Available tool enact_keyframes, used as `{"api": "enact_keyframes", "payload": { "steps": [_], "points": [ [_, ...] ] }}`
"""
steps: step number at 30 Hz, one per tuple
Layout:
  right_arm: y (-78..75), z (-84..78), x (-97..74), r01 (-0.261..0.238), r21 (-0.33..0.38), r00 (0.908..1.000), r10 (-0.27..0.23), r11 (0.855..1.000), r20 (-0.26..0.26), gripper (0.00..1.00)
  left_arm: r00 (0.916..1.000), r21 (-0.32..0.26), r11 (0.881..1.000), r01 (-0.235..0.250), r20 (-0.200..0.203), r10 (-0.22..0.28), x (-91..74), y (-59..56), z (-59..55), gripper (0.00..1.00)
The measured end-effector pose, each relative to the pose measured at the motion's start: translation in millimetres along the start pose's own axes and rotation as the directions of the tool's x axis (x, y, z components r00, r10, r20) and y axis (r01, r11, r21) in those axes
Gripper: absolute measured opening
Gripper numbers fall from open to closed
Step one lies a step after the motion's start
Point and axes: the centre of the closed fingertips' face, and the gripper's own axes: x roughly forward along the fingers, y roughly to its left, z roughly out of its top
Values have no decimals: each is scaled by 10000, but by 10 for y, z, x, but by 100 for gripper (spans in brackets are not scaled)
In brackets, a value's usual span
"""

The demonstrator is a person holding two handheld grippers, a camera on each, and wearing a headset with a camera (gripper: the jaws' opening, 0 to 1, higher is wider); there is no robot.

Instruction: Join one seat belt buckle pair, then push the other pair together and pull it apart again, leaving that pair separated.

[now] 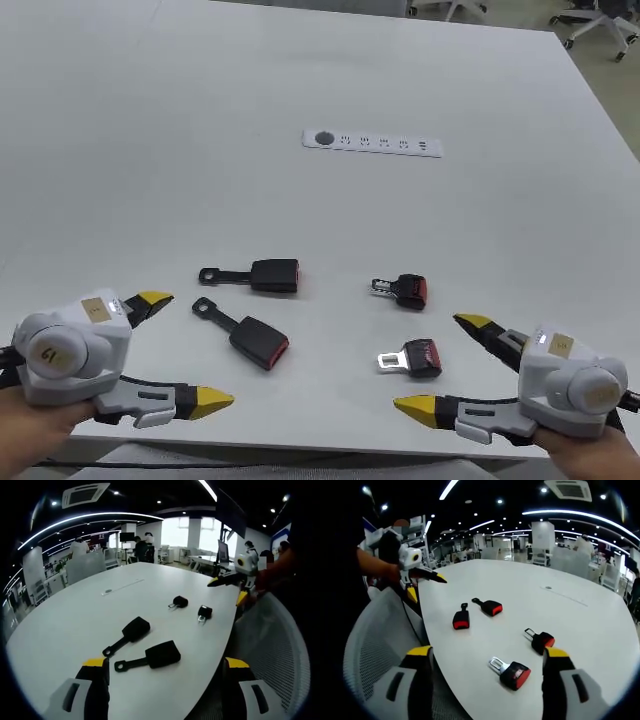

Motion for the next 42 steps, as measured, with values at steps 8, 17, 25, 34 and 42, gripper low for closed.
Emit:
{"api": "enact_keyframes", "payload": {
  "steps": [8,17,25,34,42],
  "points": [
    [2,-4,8,-44,-37,10000,44,10000,-43,93,10000,41,10000,11,-17,-11,5,7,-4,95],
    [5,-18,11,-95,-21,9999,95,10000,-108,92,10000,-3,10000,30,-13,-30,3,20,-5,94],
    [0,-30,17,-144,-45,9998,144,9999,-154,91,9999,-36,9999,147,-40,-147,22,15,11,94],
    [5,-60,31,-359,-215,9988,351,9991,-348,91,9988,211,9991,367,-339,-360,103,3,-20,94],
    [50,-130,71,-708,-413,9958,681,9966,-618,91,9965,480,9971,598,-619,-568,185,-8,-52,93]
  ]
}}
